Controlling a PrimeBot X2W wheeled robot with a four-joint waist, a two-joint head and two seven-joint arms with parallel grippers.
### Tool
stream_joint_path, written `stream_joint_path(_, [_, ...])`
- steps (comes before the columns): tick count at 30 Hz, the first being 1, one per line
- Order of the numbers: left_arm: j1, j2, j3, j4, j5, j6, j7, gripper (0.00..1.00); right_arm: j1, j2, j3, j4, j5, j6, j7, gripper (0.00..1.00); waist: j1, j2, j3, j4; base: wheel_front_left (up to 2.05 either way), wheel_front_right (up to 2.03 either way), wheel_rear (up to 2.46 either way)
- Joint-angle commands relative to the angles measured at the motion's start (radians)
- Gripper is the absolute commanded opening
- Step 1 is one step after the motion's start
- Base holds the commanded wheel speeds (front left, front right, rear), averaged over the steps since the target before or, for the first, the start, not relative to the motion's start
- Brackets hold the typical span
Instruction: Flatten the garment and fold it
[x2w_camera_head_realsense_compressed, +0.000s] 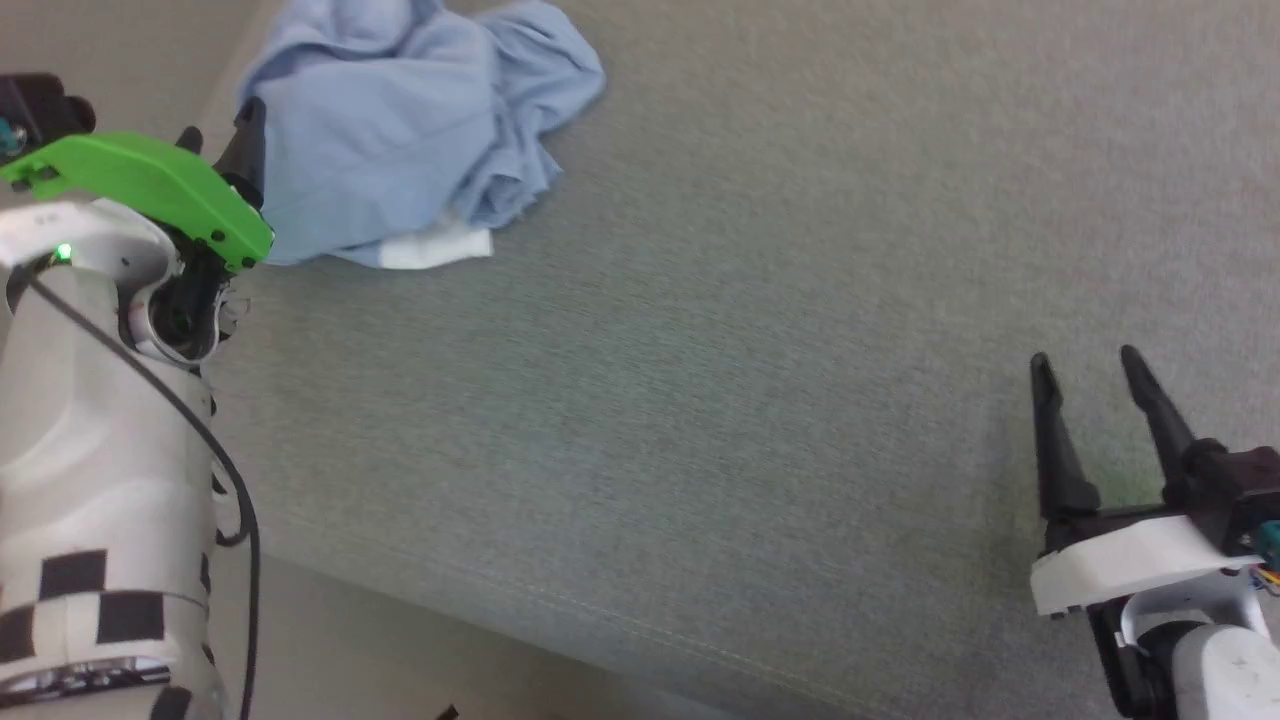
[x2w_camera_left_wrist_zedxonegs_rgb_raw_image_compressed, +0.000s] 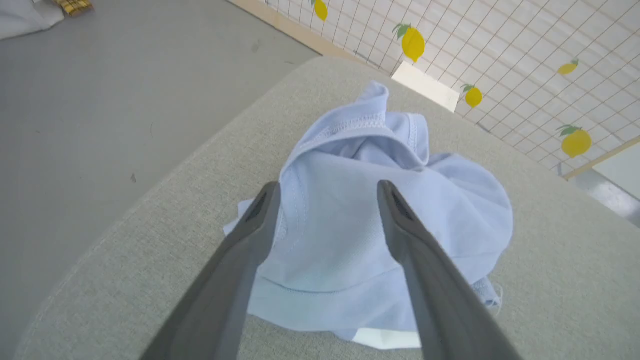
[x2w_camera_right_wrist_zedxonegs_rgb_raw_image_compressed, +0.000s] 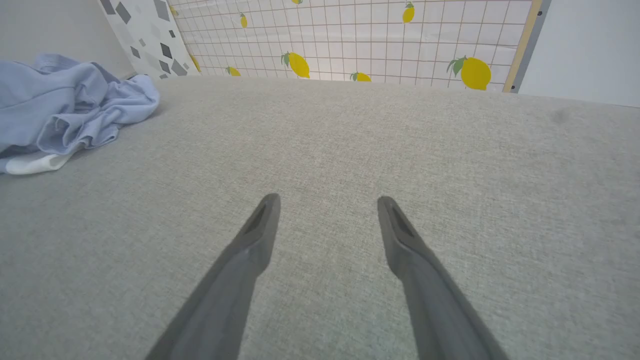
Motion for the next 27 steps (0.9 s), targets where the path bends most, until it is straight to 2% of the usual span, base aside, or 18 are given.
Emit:
stream_joint_path(1, [-0.028,0.014,0.0,0.018,-0.012,-0.007,0.034,1.0,-0.003,-0.001,-0.007,-0.018,-0.009,-0.002,0.004,1.0,-0.0002,0.0,0.111,-0.081,0.0,0.0,0.0])
stream_joint_path(8, [-0.07,0.042,-0.031,0.102,-0.01,0.007,0.175,1.0,0.023,-0.001,-0.049,-0.088,-0.015,-0.002,0.019,1.0,-0.0002,0.0,0.183,-0.092,0.0,0.0,0.0])
stream_joint_path(16, [-0.067,0.005,-0.064,0.191,-0.019,0.03,0.294,1.0,0.029,-0.001,-0.06,-0.12,-0.02,-0.002,0.034,1.0,-0.0002,0.0,0.2,-0.082,0.0,0.0,0.0])
stream_joint_path(17, [-0.067,0.003,-0.065,0.195,-0.02,0.031,0.293,0.46,0.028,-0.001,-0.058,-0.12,-0.02,-0.002,0.035,1.0,-0.0002,0.0,0.198,-0.08,0.0,0.0,0.0])
stream_joint_path(18, [-0.068,0.002,-0.067,0.194,-0.018,0.03,0.283,0.07,0.027,-0.001,-0.056,-0.12,-0.02,-0.002,0.035,1.0,-0.0002,0.0,0.196,-0.078,0.0,0.0,0.0])
stream_joint_path(19, [-0.07,0.001,-0.067,0.192,-0.02,0.028,0.271,0.0,0.027,-0.001,-0.054,-0.118,-0.019,-0.002,0.036,1.0,-0.0002,0.0,0.192,-0.075,0.0,0.0,0.0])
stream_joint_path(27, [-0.12,0.044,-0.025,0.115,-0.004,0.058,0.024,0.0,0.026,-0.001,-0.033,-0.07,-0.009,-0.002,0.022,1.0,-0.0002,0.0,0.106,-0.055,0.0,0.0,0.0])
